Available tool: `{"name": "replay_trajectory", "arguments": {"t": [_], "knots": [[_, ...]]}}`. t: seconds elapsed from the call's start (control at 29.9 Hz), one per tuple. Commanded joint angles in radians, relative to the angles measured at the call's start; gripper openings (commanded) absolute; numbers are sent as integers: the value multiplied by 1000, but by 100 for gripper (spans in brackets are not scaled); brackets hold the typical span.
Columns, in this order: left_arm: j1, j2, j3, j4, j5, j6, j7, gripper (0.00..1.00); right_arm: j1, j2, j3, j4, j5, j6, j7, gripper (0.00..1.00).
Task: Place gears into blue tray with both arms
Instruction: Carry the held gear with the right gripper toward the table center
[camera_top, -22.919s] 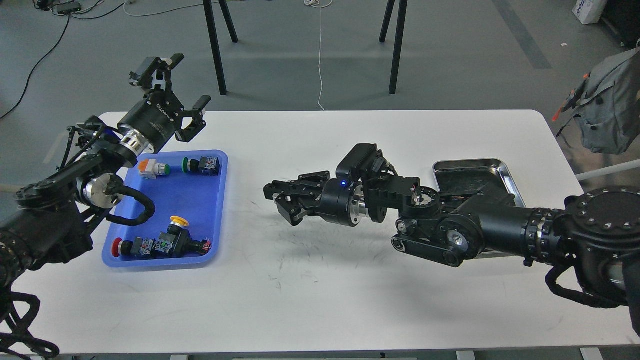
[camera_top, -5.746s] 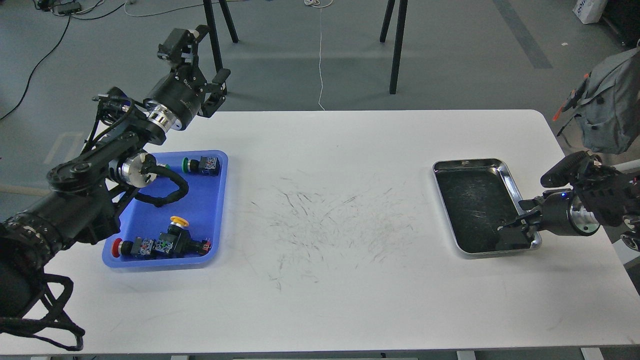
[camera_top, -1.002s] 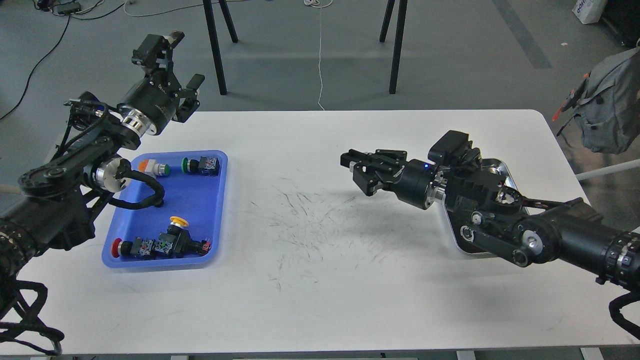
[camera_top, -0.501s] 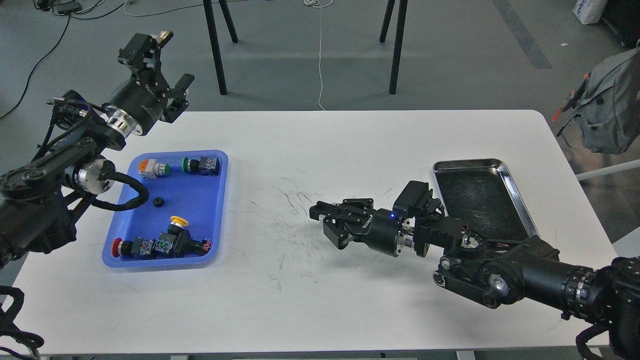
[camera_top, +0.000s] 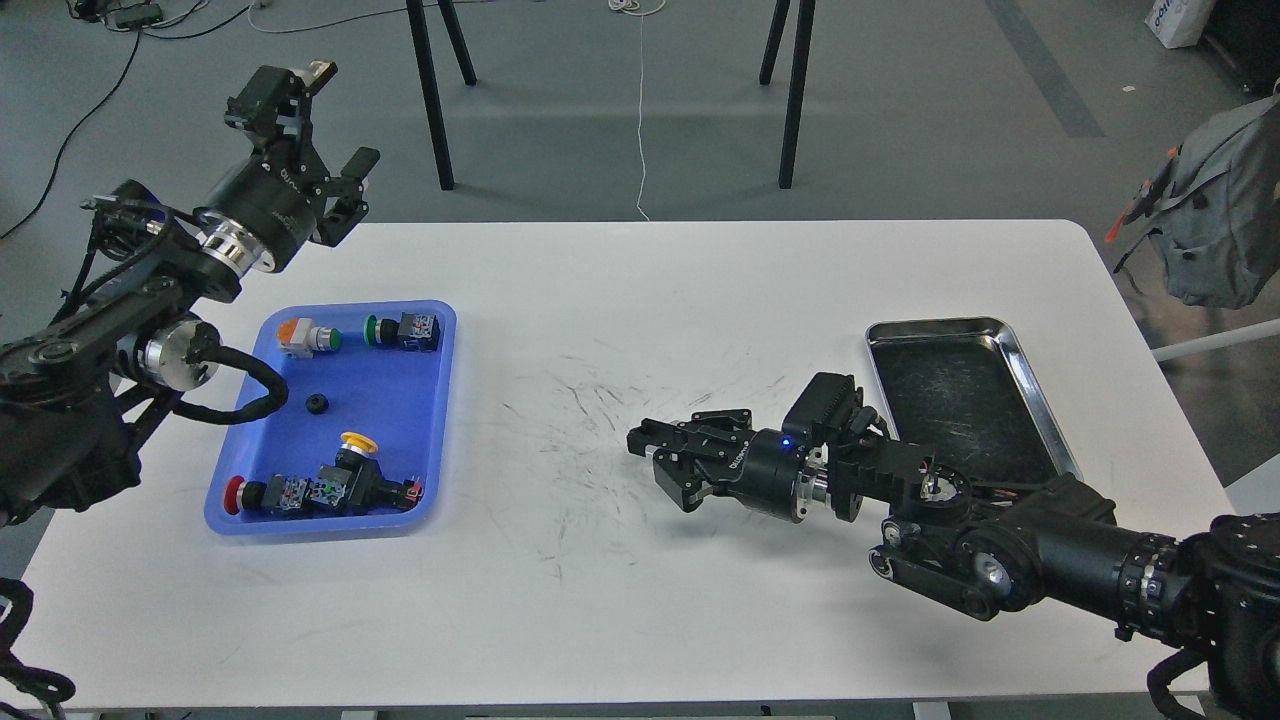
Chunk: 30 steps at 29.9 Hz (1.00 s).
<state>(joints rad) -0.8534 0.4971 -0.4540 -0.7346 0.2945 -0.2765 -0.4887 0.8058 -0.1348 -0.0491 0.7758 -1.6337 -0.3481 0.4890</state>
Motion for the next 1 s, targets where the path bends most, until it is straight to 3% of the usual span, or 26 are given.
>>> {"name": "replay_trajectory", "arguments": {"t": [0.0,0.57,0.97], "knots": [[5,15,-2,-25,0,13,0,100,4,24,-2,-4,0,-5,0,2],[33,21,-9,-25,-2,13,0,100,15,135,-6,-38,0,-12,0,2],[33,23,-9,-25,-2,13,0,100,13,135,-68,-109,0,-11,0,3]]}}
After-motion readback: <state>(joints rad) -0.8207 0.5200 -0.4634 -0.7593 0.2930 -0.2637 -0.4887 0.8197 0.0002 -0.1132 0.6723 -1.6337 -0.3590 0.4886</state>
